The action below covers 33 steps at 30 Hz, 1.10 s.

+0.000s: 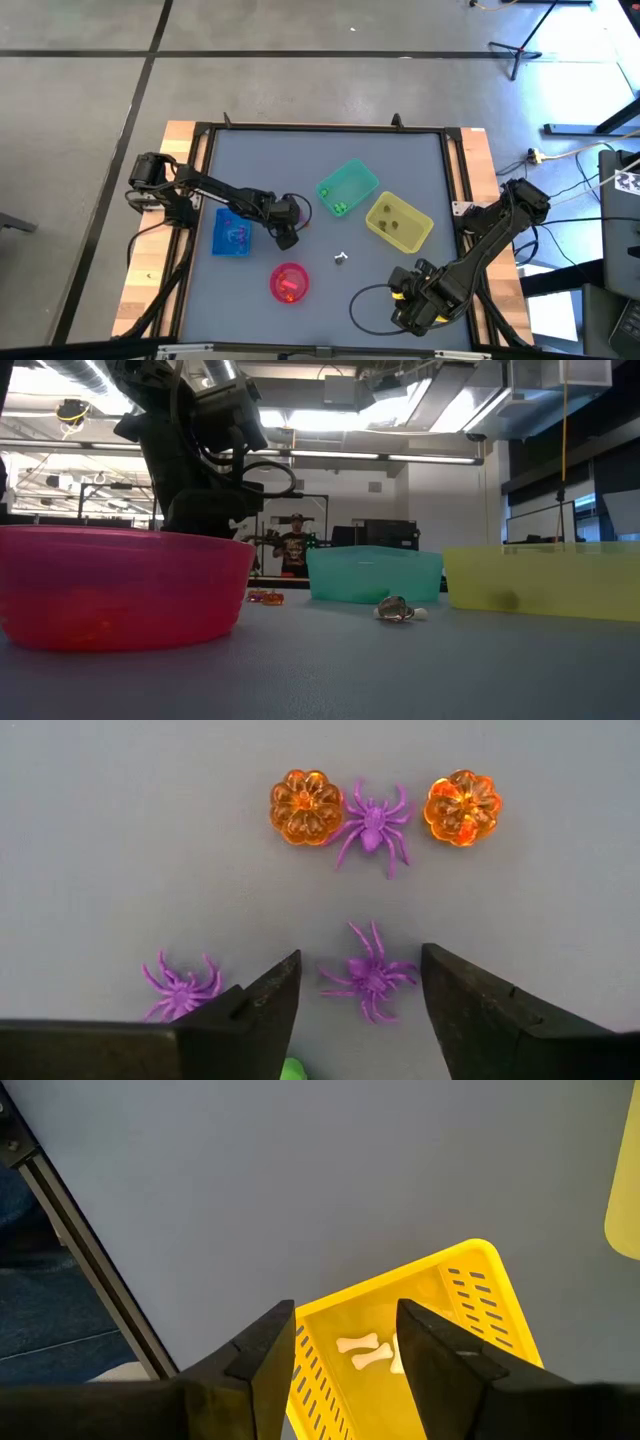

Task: Sort Halloween decoration
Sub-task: Put the violet spider toy into the blue bin

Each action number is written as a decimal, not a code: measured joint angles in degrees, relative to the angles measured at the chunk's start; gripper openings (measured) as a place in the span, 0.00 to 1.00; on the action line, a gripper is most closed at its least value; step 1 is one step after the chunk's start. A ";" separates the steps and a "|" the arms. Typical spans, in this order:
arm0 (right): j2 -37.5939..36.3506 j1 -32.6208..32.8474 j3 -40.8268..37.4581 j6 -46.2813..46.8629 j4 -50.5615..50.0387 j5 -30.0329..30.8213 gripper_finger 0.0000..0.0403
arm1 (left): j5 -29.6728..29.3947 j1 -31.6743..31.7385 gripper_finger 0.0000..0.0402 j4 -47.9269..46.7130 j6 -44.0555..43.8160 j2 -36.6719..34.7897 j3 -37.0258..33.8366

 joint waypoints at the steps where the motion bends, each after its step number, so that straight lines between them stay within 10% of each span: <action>1: 0.00 0.00 0.00 0.00 -0.01 0.00 0.43 | 0.00 0.00 0.46 -0.22 -0.01 0.00 0.00; 33: 0.00 -0.02 0.00 0.00 0.10 0.00 0.43 | 0.40 0.04 0.14 -0.70 4.74 -0.13 -0.13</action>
